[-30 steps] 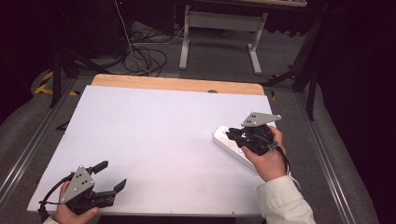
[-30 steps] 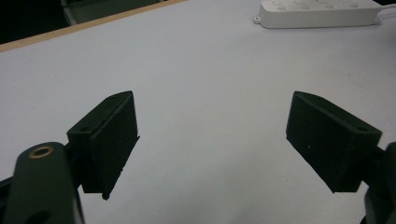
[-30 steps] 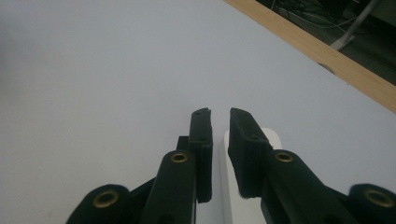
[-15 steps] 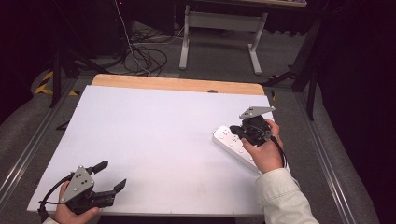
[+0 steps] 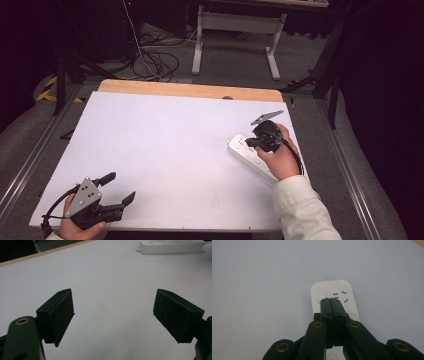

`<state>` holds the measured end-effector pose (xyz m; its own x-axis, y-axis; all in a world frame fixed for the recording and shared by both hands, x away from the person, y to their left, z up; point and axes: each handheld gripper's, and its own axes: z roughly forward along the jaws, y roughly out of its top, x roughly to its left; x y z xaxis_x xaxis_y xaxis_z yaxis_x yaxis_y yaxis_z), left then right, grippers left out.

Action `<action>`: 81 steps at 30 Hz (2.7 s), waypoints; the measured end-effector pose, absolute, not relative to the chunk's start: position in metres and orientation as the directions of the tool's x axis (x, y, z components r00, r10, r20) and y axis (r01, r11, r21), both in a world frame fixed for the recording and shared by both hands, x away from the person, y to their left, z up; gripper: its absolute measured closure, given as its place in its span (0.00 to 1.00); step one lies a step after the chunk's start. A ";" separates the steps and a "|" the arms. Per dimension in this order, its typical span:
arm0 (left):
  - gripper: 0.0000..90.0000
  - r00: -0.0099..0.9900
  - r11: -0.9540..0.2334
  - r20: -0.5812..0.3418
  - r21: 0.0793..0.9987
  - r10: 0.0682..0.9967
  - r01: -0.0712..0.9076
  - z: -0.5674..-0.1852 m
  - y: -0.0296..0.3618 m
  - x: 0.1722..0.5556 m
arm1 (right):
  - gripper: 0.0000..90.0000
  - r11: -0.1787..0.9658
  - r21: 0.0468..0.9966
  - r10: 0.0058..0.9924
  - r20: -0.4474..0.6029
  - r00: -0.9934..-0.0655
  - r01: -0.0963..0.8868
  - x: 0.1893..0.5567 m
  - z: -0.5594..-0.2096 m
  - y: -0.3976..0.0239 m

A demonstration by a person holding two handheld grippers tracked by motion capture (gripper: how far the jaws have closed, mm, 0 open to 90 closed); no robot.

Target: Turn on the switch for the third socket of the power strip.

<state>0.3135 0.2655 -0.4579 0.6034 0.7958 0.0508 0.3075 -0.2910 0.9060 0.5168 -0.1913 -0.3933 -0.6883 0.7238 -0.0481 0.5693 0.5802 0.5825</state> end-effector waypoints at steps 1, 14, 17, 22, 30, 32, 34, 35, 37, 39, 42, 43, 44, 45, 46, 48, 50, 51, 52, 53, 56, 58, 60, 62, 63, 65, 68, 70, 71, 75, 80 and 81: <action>0.19 0.603 -0.291 0.051 0.906 0.796 0.308 -0.458 0.266 0.313 | 1.00 0.584 0.573 0.724 -0.046 -0.689 0.575 0.518 -0.394 -0.191; 0.19 0.601 -0.287 0.047 0.907 0.798 0.309 -0.458 0.266 0.313 | 1.00 0.604 0.482 0.736 -0.033 -0.676 0.634 0.529 -0.409 -0.186; 0.19 0.602 -0.288 0.049 0.907 0.797 0.308 -0.458 0.266 0.313 | 1.00 0.606 0.474 0.737 -0.032 -0.675 0.639 0.529 -0.411 -0.186; 0.19 0.601 -0.287 0.048 0.907 0.798 0.308 -0.458 0.266 0.313 | 1.00 0.611 0.451 0.737 -0.026 -0.675 0.650 0.530 -0.414 -0.185; 0.19 0.600 -0.286 0.048 0.907 0.799 0.309 -0.458 0.266 0.314 | 1.00 0.619 0.424 0.736 -0.021 -0.676 0.661 0.532 -0.420 -0.184; 0.19 0.599 -0.280 0.041 0.908 0.800 0.312 -0.458 0.265 0.313 | 1.00 0.620 0.418 0.737 -0.021 -0.676 0.664 0.533 -0.422 -0.184; 0.19 0.599 -0.281 0.042 0.908 0.799 0.312 -0.458 0.265 0.313 | 1.00 0.622 0.412 0.737 -0.023 -0.675 0.666 0.533 -0.424 -0.184; 0.19 0.601 -0.289 0.051 0.907 0.798 0.307 -0.458 0.266 0.314 | 1.00 0.623 0.409 0.737 -0.023 -0.675 0.666 0.533 -0.424 -0.183; 0.19 0.601 -0.290 0.052 0.906 0.798 0.307 -0.458 0.266 0.314 | 1.00 0.623 0.411 0.738 -0.024 -0.675 0.666 0.533 -0.424 -0.183; 0.19 0.600 -0.287 0.048 0.907 0.798 0.309 -0.458 0.266 0.314 | 1.00 0.626 0.409 0.737 -0.031 -0.675 0.664 0.532 -0.424 -0.182; 0.19 0.600 -0.285 0.046 0.907 0.799 0.310 -0.458 0.266 0.314 | 1.00 0.630 0.404 0.736 -0.037 -0.676 0.664 0.533 -0.426 -0.182; 0.19 0.600 -0.286 0.047 0.907 0.798 0.309 -0.458 0.266 0.314 | 1.00 0.629 0.405 0.736 -0.037 -0.676 0.663 0.533 -0.426 -0.182; 0.19 0.601 -0.291 0.052 0.906 0.798 0.307 -0.458 0.266 0.314 | 1.00 0.629 0.405 0.736 -0.036 -0.676 0.663 0.533 -0.426 -0.182; 0.19 0.601 -0.290 0.052 0.906 0.798 0.307 -0.458 0.266 0.314 | 1.00 0.629 0.405 0.736 -0.036 -0.676 0.663 0.532 -0.426 -0.182; 0.19 0.601 -0.291 0.052 0.906 0.798 0.308 -0.458 0.266 0.314 | 1.00 0.628 0.408 0.737 -0.038 -0.675 0.663 0.532 -0.426 -0.182; 0.19 0.601 -0.291 0.052 0.906 0.797 0.307 -0.458 0.266 0.314 | 1.00 0.627 0.409 0.738 -0.037 -0.674 0.663 0.532 -0.426 -0.182; 0.19 0.601 -0.286 0.047 0.907 0.798 0.309 -0.458 0.266 0.314 | 1.00 0.625 0.411 0.738 -0.036 -0.673 0.664 0.532 -0.426 -0.182; 0.19 0.600 -0.287 0.048 0.907 0.799 0.309 -0.458 0.266 0.314 | 1.00 0.626 0.413 0.738 -0.038 -0.674 0.662 0.531 -0.426 -0.182; 0.19 0.600 -0.286 0.048 0.907 0.799 0.309 -0.458 0.266 0.313 | 1.00 0.626 0.416 0.737 -0.039 -0.675 0.660 0.531 -0.427 -0.183; 0.19 0.600 -0.286 0.047 0.907 0.798 0.309 -0.458 0.266 0.313 | 1.00 0.623 0.420 0.739 -0.039 -0.673 0.660 0.531 -0.427 -0.183; 0.19 0.601 -0.287 0.048 0.907 0.798 0.309 -0.458 0.266 0.313 | 1.00 0.616 0.426 0.743 -0.037 -0.668 0.662 0.530 -0.428 -0.184; 0.19 0.602 -0.287 0.048 0.907 0.797 0.309 -0.458 0.266 0.313 | 1.00 0.624 0.419 0.744 -0.058 -0.666 0.660 0.528 -0.428 -0.183; 0.19 0.601 -0.289 0.050 0.906 0.797 0.308 -0.458 0.266 0.313 | 1.00 0.628 0.414 0.745 -0.075 -0.663 0.659 0.528 -0.428 -0.182; 0.19 0.601 -0.288 0.049 0.907 0.798 0.309 -0.458 0.266 0.313 | 1.00 0.640 0.402 0.744 -0.116 -0.658 0.654 0.527 -0.429 -0.182; 0.19 0.602 -0.289 0.049 0.906 0.797 0.308 -0.458 0.266 0.313 | 1.00 0.641 0.407 0.743 -0.116 -0.659 0.651 0.527 -0.429 -0.182; 0.19 0.602 -0.288 0.048 0.907 0.797 0.308 -0.458 0.266 0.313 | 1.00 0.642 0.408 0.742 -0.116 -0.660 0.649 0.526 -0.430 -0.182; 0.19 0.602 -0.290 0.050 0.906 0.797 0.309 -0.458 0.266 0.313 | 1.00 0.642 0.411 0.741 -0.116 -0.662 0.647 0.526 -0.430 -0.183; 0.19 0.602 -0.290 0.051 0.906 0.797 0.308 -0.458 0.265 0.313 | 1.00 0.643 0.411 0.740 -0.116 -0.663 0.646 0.526 -0.430 -0.183; 0.19 0.602 -0.292 0.052 0.906 0.796 0.307 -0.458 0.266 0.314 | 1.00 0.645 0.412 0.738 -0.116 -0.665 0.644 0.527 -0.430 -0.183; 0.19 0.600 -0.287 0.048 0.906 0.798 0.310 -0.458 0.266 0.314 | 1.00 0.629 0.433 0.743 -0.091 -0.663 0.645 0.527 -0.429 -0.186; 0.19 0.603 -0.294 0.054 0.905 0.796 0.307 -0.458 0.266 0.314 | 1.00 0.619 0.450 0.741 -0.064 -0.669 0.643 0.526 -0.429 -0.186; 0.19 0.602 -0.294 0.054 0.905 0.797 0.307 -0.458 0.266 0.314 | 1.00 0.621 0.451 0.739 -0.063 -0.671 0.641 0.526 -0.429 -0.185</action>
<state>0.3139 0.2657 -0.4579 0.6022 0.7965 0.0543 0.3068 -0.2936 0.9054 0.5260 -0.1852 -0.4287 -0.6705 0.7392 -0.0633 0.6415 0.6206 0.4510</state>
